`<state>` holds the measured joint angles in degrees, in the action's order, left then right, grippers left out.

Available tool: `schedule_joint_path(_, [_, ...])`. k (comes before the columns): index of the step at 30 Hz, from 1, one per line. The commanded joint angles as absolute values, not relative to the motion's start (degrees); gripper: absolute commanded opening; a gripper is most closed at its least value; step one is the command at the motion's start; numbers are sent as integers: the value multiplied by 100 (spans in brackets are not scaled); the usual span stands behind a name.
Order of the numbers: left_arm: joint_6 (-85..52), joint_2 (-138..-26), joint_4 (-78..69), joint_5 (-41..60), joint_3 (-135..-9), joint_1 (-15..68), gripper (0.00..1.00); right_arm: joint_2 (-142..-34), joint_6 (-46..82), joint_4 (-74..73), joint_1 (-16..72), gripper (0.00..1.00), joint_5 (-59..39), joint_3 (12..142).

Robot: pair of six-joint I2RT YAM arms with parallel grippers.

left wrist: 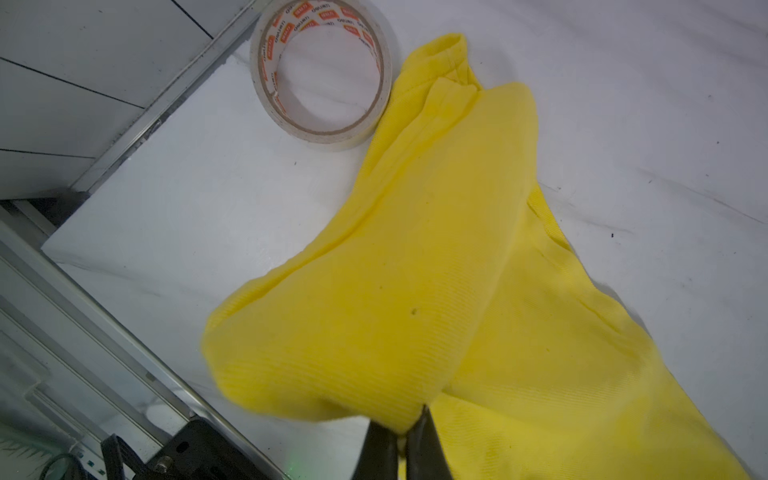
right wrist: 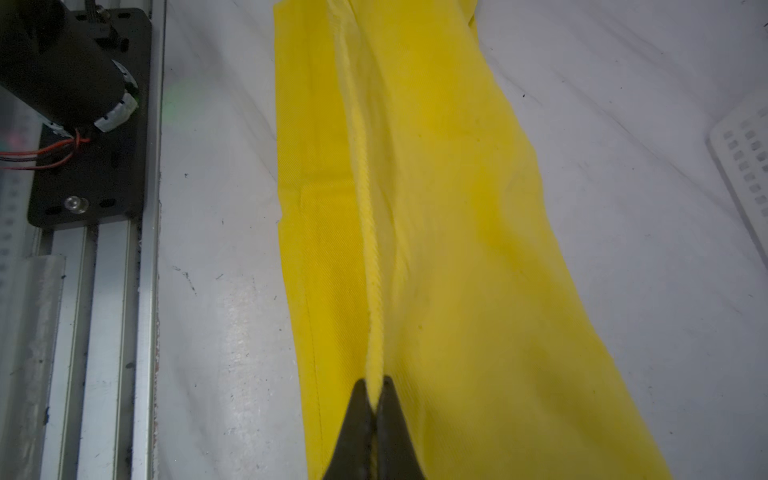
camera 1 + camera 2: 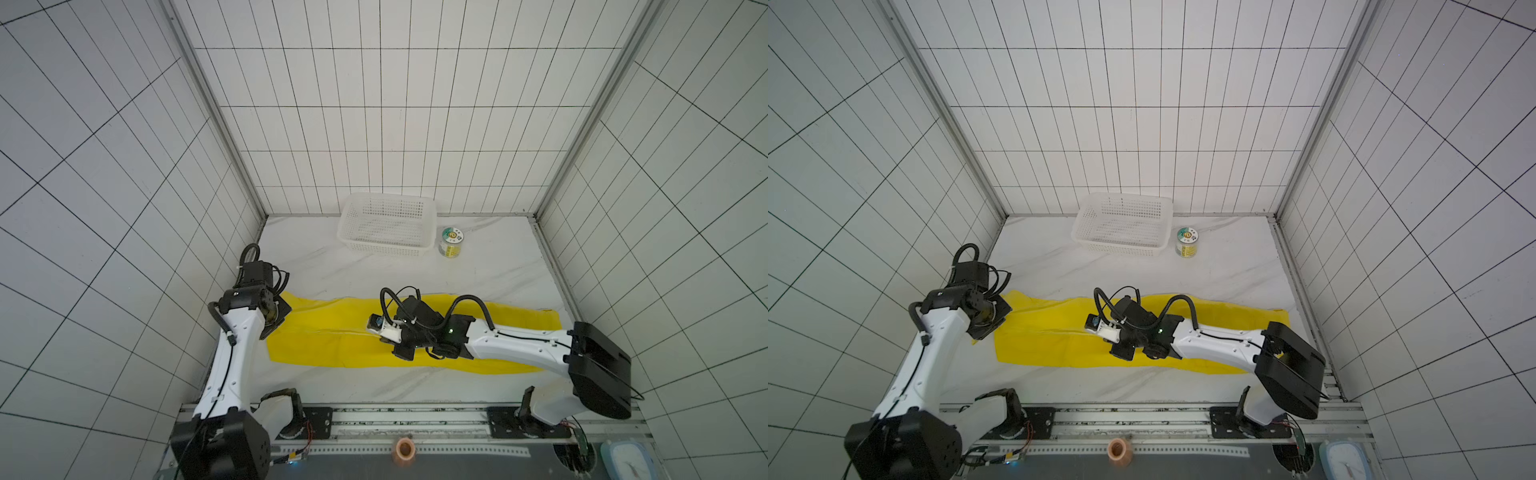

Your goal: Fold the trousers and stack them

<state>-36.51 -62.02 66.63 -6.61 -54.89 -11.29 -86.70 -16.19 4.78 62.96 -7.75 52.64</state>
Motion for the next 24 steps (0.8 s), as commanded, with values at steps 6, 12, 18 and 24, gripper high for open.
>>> schedule_joint_path(6, [-3654, -6560, 6037, -1054, -4717, -1313, 0, -9305, -1561, 506, 6494, 10, -1481, 4890])
schedule_joint_path(12, [-3722, -7023, 5778, -919, -4630, -1339, 10, -9676, -1485, 427, 6584, 24, -1723, 4979])
schedule_joint_path(18, [-3871, -6912, 5865, -1017, -4669, -1376, 27, -9152, -1287, 594, 6341, 34, -1865, 4942])
schedule_joint_path(24, [-3896, -6466, 6062, -1008, -5098, -1336, 38, -8237, 215, 152, 4978, 35, -2324, 4534])
